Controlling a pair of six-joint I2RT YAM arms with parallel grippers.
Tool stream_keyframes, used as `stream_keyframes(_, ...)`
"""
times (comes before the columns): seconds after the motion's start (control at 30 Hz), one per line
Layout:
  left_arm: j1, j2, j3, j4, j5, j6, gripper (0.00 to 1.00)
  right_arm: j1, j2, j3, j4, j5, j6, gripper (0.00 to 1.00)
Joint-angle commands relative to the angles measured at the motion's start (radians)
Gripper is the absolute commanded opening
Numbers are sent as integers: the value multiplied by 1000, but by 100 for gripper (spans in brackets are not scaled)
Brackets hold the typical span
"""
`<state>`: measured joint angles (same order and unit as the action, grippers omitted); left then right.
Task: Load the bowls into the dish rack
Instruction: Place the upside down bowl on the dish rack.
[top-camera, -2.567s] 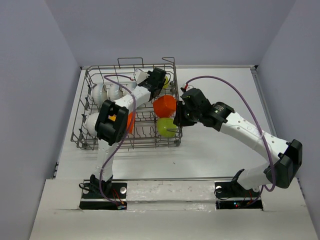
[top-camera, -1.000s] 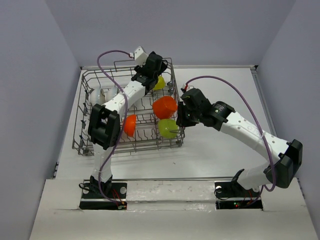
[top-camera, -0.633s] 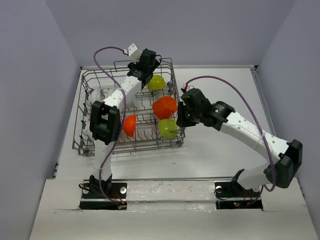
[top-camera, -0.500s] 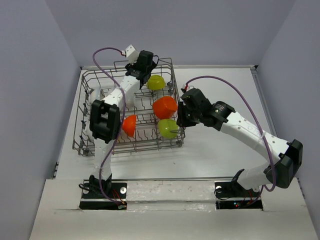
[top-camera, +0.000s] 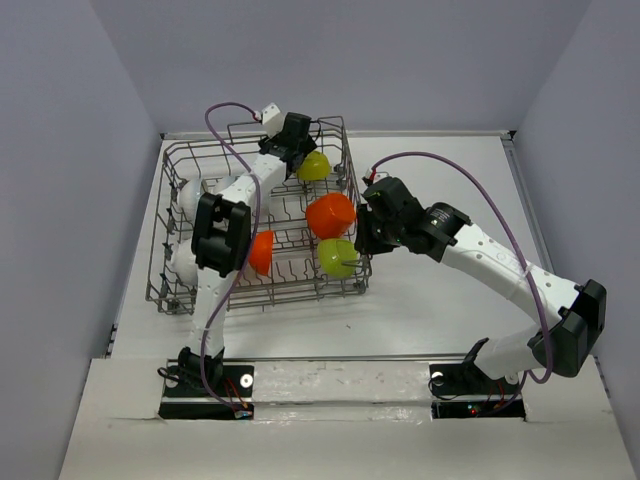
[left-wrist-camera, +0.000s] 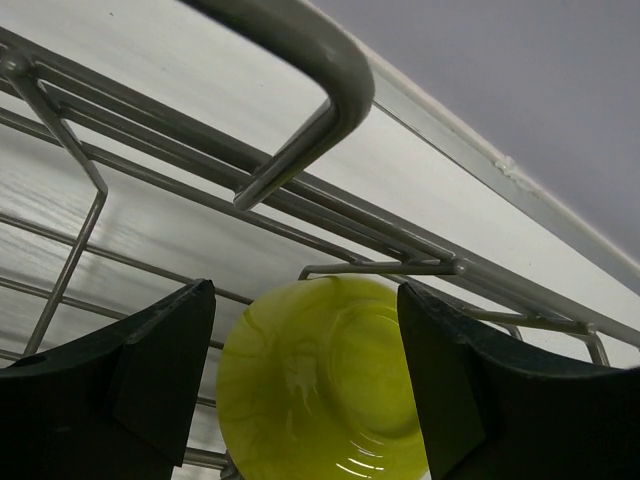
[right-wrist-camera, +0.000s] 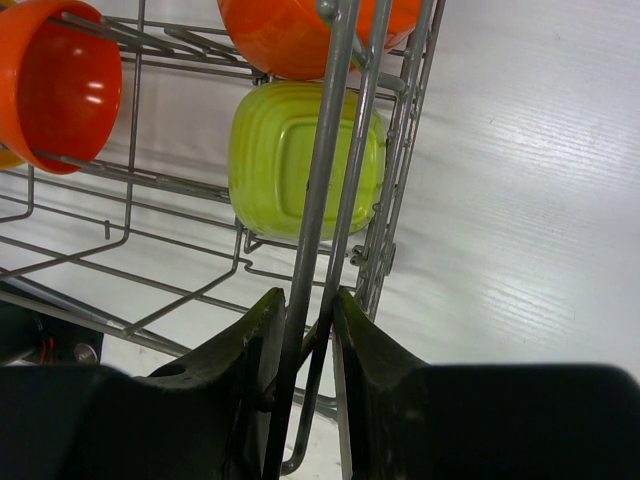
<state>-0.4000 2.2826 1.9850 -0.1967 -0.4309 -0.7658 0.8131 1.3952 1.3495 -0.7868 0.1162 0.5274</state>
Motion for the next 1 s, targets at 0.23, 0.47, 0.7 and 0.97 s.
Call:
stream_keyframes(0.23, 16, 38, 72, -3, 70, 36, 69, 18, -48, 45, 35, -39, -24, 22)
stream_keyframes(0.47, 18, 97, 163, -44, 141, 75, 62, 18, -50, 48, 38, -47, -24, 21)
stream_keyframes(0.7, 20, 110, 199, -35, 259, 169, 54, 18, -45, 54, 37, -44, -30, 21)
stream_keyframes(0.97, 18, 97, 178, -37, 354, 235, 43, 18, -41, 65, 31, -47, -38, 22)
